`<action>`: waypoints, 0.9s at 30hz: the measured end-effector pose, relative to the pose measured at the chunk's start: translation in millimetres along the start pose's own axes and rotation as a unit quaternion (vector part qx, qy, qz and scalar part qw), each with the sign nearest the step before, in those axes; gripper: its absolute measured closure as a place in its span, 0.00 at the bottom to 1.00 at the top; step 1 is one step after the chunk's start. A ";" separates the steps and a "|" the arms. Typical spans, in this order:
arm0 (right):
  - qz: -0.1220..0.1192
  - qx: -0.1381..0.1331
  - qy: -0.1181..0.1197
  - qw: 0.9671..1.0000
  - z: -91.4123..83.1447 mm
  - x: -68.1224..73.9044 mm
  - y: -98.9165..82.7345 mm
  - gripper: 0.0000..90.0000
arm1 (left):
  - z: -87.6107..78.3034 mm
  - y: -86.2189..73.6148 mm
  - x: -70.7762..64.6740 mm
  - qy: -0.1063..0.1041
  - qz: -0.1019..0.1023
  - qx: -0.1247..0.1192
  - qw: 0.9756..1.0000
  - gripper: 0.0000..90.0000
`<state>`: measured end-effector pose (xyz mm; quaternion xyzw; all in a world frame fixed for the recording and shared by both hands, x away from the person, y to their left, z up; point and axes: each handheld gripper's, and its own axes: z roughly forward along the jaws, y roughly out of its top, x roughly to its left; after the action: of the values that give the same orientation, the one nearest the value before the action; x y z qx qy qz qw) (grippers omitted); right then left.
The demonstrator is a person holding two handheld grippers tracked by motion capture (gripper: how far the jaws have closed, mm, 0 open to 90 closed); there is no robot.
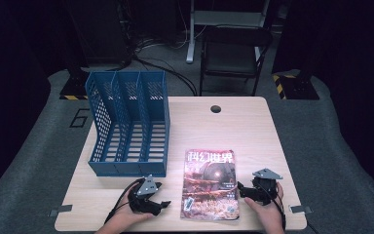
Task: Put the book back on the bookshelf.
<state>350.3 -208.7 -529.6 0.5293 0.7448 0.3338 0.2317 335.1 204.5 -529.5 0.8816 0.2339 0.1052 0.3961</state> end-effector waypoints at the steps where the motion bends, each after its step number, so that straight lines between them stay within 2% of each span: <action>1: -0.001 0.000 0.001 1.000 0.1 -0.1 0.1 0.13 | 0.0 0.0 0.0 0.000 0.000 0.000 1.000 0.26; 12: -0.003 0.001 0.003 1.000 0.1 -0.2 0.1 0.13 | 3.0 2.1 -1.9 0.005 -0.007 0.001 1.000 0.23; 19: -0.003 -0.006 0.011 1.000 -2.0 0.7 -1.3 0.18 | 3.2 2.4 -3.2 0.010 -0.011 0.001 1.000 0.23; 27: -0.005 -0.007 0.007 1.000 -2.7 0.2 -0.8 0.24 | 3.0 3.0 -4.0 0.013 -0.014 0.002 1.000 0.23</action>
<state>347.8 -209.3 -528.4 0.5212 0.7470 0.3415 0.2318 333.7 198.8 -529.3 0.8777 0.2518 0.1103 0.3926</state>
